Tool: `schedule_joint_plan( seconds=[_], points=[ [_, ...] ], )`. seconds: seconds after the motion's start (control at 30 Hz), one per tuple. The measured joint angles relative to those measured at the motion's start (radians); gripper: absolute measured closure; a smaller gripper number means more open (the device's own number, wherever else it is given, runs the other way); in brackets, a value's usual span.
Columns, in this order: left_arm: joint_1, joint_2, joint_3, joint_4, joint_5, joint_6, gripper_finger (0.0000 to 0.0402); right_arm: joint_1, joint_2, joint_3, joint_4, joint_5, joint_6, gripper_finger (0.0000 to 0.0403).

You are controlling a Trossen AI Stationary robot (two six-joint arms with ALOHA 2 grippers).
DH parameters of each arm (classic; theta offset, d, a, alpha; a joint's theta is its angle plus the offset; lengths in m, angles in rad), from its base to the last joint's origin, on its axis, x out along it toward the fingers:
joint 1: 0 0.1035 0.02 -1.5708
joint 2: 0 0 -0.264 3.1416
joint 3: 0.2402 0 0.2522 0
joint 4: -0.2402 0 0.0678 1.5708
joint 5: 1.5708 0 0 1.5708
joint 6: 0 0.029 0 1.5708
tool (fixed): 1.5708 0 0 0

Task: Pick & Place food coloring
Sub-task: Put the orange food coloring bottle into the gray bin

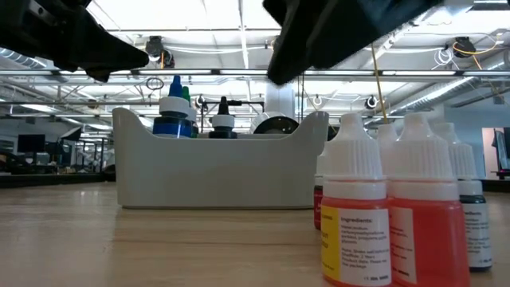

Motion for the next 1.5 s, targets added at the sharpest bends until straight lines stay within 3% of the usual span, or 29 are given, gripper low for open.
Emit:
schedule_joint_plan(
  seconds=[0.3, 0.47, 0.73, 0.93, 1.2, 1.3, 1.5],
  points=[
    [0.0, 0.0, 0.0, -0.001, 0.0, 0.029, 0.0369, 0.024, 0.017, 0.0, 0.085, -0.008, -0.027, 0.0259],
    [0.0, 0.0, 0.0, -0.001, 0.0, 0.029, 0.0369, 0.044, 0.017, 0.0, 0.133, -0.108, 0.007, 0.0259],
    [0.0, 0.0, 0.0, 0.0, 0.0, 0.028, 0.0369, 0.046, 0.031, 0.0, 0.159, -0.103, 0.109, 0.0259],
    [0.0, 0.0, 0.0, -0.001, 0.0, 0.023, 0.0369, 0.067, 0.025, -0.002, 0.059, -0.063, 0.093, 0.0259],
    [0.0, 0.0, 0.0, 0.0, 0.0, 0.023, 0.0369, 0.063, 0.034, -0.002, 0.139, -0.055, 0.092, 0.0259],
    [0.0, 0.0, 0.0, 0.0, 0.0, 0.023, 0.0369, 0.06, 0.057, 0.0, 0.153, -0.107, 0.116, 0.0259],
    [0.0, 0.0, 0.0, 0.0, 0.0, 0.024, 0.0369, 0.046, 0.104, 0.02, 0.137, -0.078, 0.17, 0.0259]
  ],
)
